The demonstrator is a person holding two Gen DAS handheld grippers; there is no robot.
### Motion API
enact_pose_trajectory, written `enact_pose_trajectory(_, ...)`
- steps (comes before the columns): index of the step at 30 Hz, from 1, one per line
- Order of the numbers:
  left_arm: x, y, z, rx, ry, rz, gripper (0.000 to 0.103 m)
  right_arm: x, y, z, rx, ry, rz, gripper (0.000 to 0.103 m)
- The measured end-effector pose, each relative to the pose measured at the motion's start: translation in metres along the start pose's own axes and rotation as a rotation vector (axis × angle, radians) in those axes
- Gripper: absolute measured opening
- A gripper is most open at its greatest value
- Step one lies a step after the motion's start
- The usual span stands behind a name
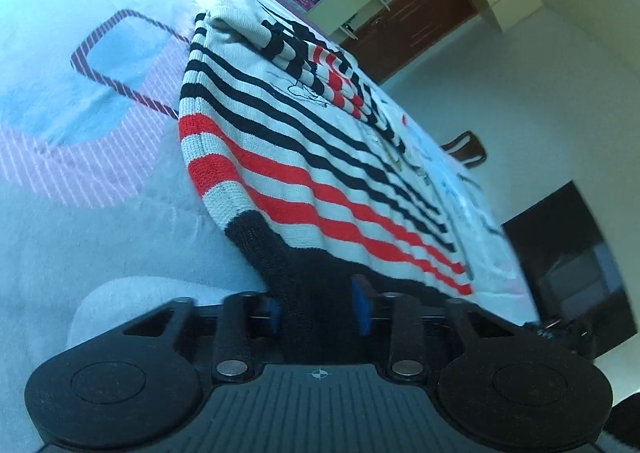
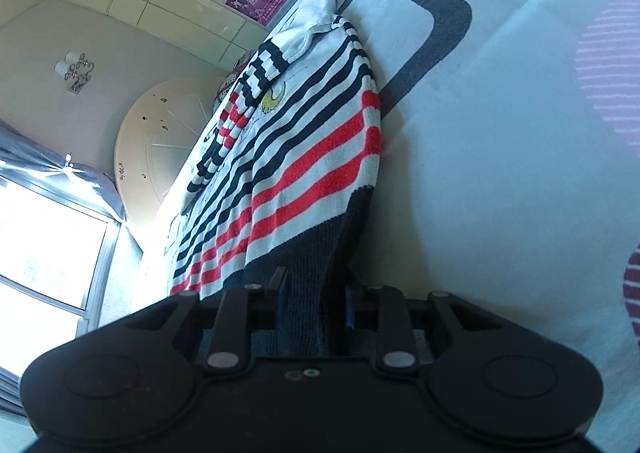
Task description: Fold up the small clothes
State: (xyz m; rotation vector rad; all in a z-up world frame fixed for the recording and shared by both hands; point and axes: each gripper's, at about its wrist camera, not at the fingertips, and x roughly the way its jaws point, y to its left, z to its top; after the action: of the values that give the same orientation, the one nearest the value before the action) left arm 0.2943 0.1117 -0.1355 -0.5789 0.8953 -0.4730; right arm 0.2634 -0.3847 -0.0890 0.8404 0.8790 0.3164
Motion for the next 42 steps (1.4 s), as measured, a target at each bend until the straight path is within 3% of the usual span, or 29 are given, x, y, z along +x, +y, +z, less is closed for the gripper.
enact_pose_trajectory(1, 0.000, -0.001, -0.001, 0.016, 0.005, 0.029, 0.004, -0.001, 0.002, 0.000, -0.019, -0.007, -0.017, 0.007)
enact_pose_trajectory(5, -0.025, 0.006, -0.005, -0.018, -0.101, -0.012, 0.003, -0.019, 0.008, 0.000, -0.061, -0.065, -0.006, 0.007)
enact_pose_trajectory(8, -0.022, 0.022, -0.009, -0.035, -0.056, 0.032, 0.003, -0.015, 0.000, 0.000, -0.060, -0.033, -0.055, 0.007)
enact_pose_trajectory(9, -0.020, 0.029, -0.012, -0.064, -0.060, 0.011, 0.003, -0.009, -0.007, -0.001, -0.045, -0.013, -0.070, 0.006)
enact_pose_trajectory(14, -0.019, 0.040, -0.012, -0.136, -0.066, -0.043, 0.004, -0.014, -0.008, -0.001, -0.018, -0.029, -0.038, 0.007)
enact_pose_trajectory(20, -0.027, 0.022, 0.000, -0.099, -0.131, -0.052, 0.003, -0.023, 0.015, 0.012, -0.080, -0.069, -0.015, 0.007)
enact_pose_trajectory(24, -0.038, 0.006, 0.029, -0.066, -0.210, -0.081, 0.003, -0.025, 0.045, 0.036, -0.180, -0.118, -0.010, 0.006)
enact_pose_trajectory(30, -0.034, -0.021, 0.095, -0.008, -0.268, -0.096, 0.003, -0.019, 0.089, 0.094, -0.299, -0.170, 0.020, 0.006)
enact_pose_trajectory(36, -0.008, -0.028, 0.167, -0.003, -0.322, -0.092, 0.003, 0.009, 0.111, 0.170, -0.301, -0.205, 0.062, 0.006)
enact_pose_trajectory(42, 0.047, -0.017, 0.235, -0.032, -0.303, -0.051, 0.003, 0.062, 0.111, 0.239, -0.258, -0.199, 0.091, 0.006)
